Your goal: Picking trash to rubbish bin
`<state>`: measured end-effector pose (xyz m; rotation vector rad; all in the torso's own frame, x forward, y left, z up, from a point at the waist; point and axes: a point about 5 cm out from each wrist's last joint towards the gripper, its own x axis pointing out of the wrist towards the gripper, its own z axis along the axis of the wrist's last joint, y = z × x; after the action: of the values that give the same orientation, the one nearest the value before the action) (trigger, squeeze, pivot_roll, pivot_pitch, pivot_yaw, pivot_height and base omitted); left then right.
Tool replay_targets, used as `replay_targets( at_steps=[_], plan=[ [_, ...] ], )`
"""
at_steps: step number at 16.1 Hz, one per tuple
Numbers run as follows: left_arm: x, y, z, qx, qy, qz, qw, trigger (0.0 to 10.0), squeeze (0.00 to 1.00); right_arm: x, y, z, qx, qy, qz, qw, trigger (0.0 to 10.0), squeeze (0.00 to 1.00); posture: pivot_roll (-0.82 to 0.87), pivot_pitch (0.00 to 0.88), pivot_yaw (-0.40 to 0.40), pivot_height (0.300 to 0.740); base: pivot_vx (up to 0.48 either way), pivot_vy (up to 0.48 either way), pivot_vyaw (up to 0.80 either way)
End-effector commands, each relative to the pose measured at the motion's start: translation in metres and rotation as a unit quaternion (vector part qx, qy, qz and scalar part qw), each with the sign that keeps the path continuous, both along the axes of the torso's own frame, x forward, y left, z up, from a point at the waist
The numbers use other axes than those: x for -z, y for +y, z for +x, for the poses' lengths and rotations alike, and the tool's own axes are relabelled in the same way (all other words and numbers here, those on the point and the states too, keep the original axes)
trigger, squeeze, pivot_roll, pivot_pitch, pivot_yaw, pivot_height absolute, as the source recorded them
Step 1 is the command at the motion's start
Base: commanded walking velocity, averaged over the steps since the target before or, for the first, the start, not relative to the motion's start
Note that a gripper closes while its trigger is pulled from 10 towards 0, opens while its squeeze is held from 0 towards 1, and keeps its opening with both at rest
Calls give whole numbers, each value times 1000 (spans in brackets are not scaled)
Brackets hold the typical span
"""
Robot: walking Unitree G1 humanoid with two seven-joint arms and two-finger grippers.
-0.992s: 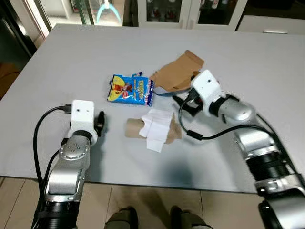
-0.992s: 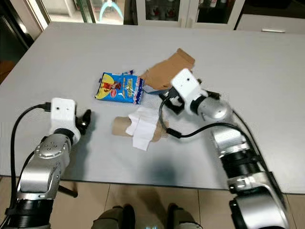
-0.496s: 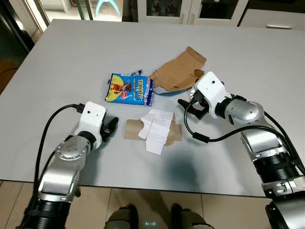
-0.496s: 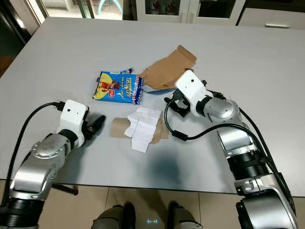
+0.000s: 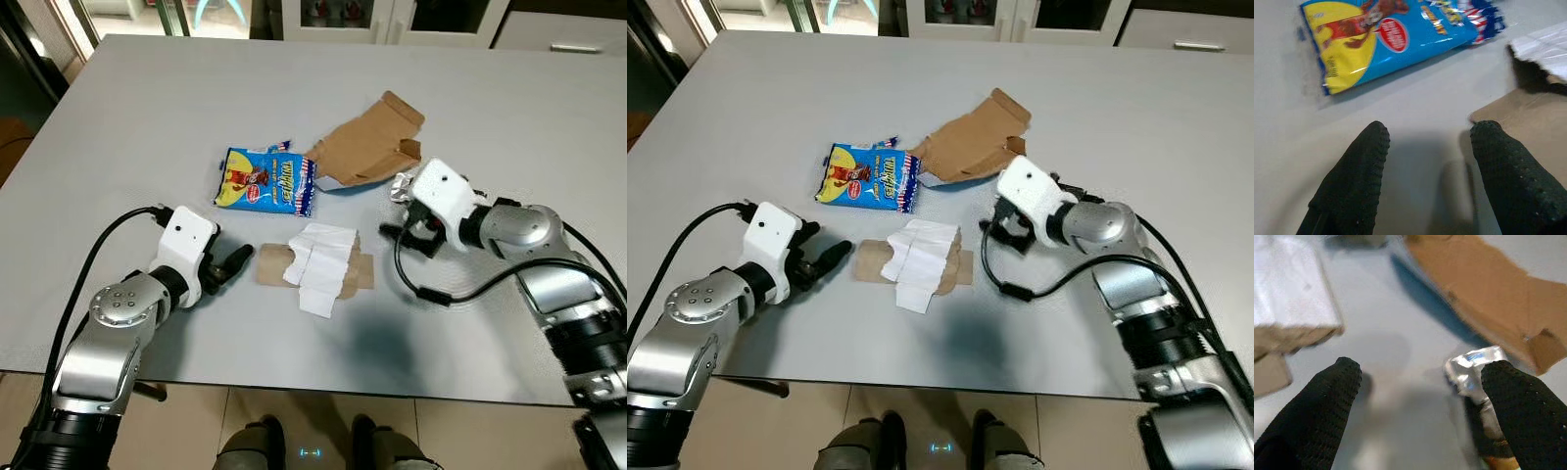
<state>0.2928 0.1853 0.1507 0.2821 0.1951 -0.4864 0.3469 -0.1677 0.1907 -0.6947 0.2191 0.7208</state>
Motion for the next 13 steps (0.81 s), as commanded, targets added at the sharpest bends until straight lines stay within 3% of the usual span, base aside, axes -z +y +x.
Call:
replay_targets(
  at_steps=[1, 8, 13],
  plan=[
    [0, -3, -3, 18, -2, -4, 1000, 10000, 0, 2, 1, -3, -11, 13, -2, 1000, 10000, 0, -81, 227, 20, 740, 0, 0, 0],
    [6, -12, -7, 51, 4, -23, 998, 10000, 0, 16, 21, -16, -57, 55, 28, 996, 10000, 0, -81, 229, 21, 740, 0, 0, 0],
    [7, -18, -8, 66, 1, -20, 998, 10000, 0, 13, 27, -18, -62, 50, 36, 996, 10000, 0, -89, 241, 22, 740, 0, 0, 0]
  ],
)
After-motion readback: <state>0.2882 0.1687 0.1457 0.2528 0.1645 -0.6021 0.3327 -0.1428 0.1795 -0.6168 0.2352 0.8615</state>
